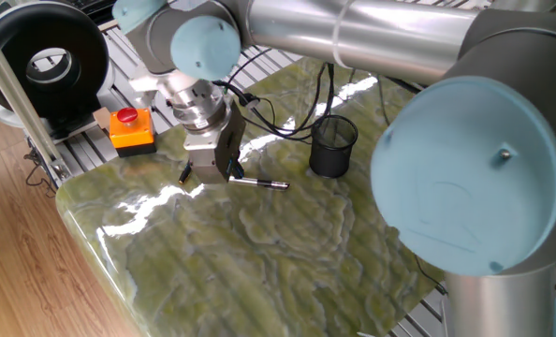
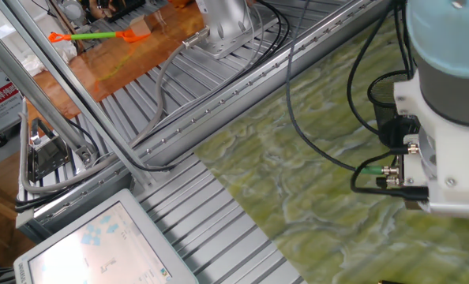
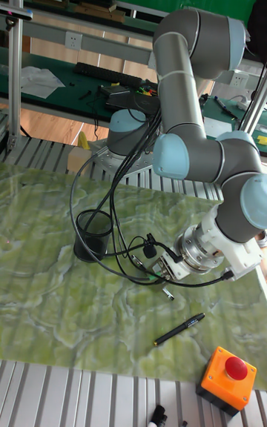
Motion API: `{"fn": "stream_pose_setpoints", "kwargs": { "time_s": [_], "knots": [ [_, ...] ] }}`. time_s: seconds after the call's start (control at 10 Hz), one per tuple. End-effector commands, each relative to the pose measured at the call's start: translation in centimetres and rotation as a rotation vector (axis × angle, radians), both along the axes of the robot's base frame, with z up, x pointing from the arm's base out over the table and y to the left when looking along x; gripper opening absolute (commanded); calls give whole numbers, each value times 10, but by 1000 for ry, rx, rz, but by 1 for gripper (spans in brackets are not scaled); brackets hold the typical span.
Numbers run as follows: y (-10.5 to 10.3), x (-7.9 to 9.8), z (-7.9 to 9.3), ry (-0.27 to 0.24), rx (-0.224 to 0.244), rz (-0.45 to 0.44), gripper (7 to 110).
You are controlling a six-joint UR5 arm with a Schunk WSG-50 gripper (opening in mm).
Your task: Put the pen into the pen holder
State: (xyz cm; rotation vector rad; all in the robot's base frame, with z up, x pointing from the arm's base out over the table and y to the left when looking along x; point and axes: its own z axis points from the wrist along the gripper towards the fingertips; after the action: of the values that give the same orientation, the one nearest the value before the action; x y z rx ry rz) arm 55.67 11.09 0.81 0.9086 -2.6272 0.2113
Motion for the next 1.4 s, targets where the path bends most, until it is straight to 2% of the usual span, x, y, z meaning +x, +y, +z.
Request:
{"fn": "stream_pose_setpoints", "kwargs": {
  "time_s": [0.0, 0.1, 0.2, 0.4, 0.6, 0.8, 0.9, 1.1, 1.3],
  "knots": [
    [-6, -4, 6, 31, -39, 7, 7],
    [-10, -5, 7, 38, -55, 10, 7],
    [-12, -9, 9, 63, -58, 12, 22],
    [-16, -20, 14, 114, -78, 12, 22],
    [-17, -36, 22, 185, -89, -9, 22],
    [-24, -51, 33, 253, -129, -28, 22],
    [-25, -57, 36, 279, -139, -41, 44],
    [-22, -57, 34, 279, -129, -52, 44],
    [-22, -49, 29, 249, -120, -51, 44]
  ]
}}
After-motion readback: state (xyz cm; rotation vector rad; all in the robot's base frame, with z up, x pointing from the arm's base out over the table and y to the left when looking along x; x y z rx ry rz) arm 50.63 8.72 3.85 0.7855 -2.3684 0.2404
